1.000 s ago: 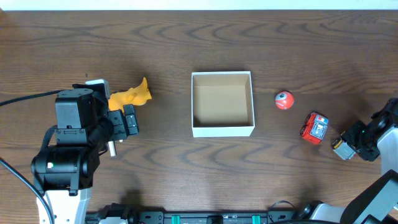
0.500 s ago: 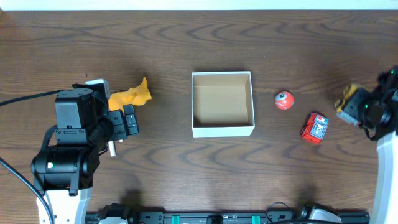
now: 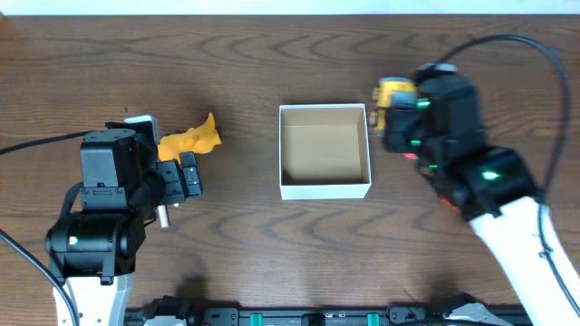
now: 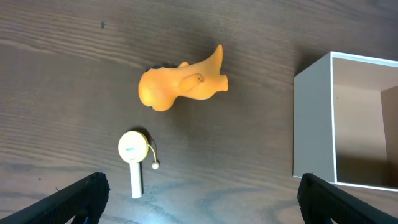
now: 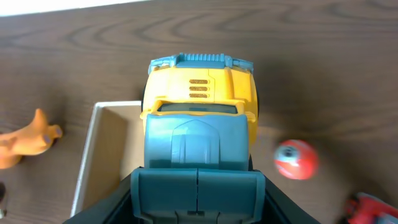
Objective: Pack container
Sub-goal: 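Carry the dump truck into the white box and release it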
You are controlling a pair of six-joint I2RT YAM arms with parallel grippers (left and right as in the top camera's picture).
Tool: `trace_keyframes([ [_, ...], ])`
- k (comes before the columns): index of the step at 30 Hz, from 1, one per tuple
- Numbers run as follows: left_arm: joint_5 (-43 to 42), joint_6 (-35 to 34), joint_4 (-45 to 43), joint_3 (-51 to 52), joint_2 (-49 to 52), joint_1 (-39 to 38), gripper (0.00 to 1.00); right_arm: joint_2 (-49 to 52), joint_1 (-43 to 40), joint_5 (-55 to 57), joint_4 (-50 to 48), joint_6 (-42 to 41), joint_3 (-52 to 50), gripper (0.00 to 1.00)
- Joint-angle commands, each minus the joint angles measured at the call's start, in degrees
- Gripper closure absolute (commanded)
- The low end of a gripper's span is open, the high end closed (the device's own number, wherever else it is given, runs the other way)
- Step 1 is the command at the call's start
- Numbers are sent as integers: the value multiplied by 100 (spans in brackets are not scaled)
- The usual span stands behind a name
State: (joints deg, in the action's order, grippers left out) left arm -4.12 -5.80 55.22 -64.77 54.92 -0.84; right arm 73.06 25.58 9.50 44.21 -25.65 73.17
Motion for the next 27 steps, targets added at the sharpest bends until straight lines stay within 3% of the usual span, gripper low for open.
trace_keyframes([
  [1, 2, -13, 7, -109, 9, 24, 2, 350, 411, 686, -127, -614, 59, 99],
  [13, 2, -13, 7, -33, 55, 24, 2, 1838, 636, 636, -446, -776, 66, 98],
  [27, 2, -13, 26, -15, 382, 24, 2, 2487, 619, 365, -638, -778, 66, 98],
])
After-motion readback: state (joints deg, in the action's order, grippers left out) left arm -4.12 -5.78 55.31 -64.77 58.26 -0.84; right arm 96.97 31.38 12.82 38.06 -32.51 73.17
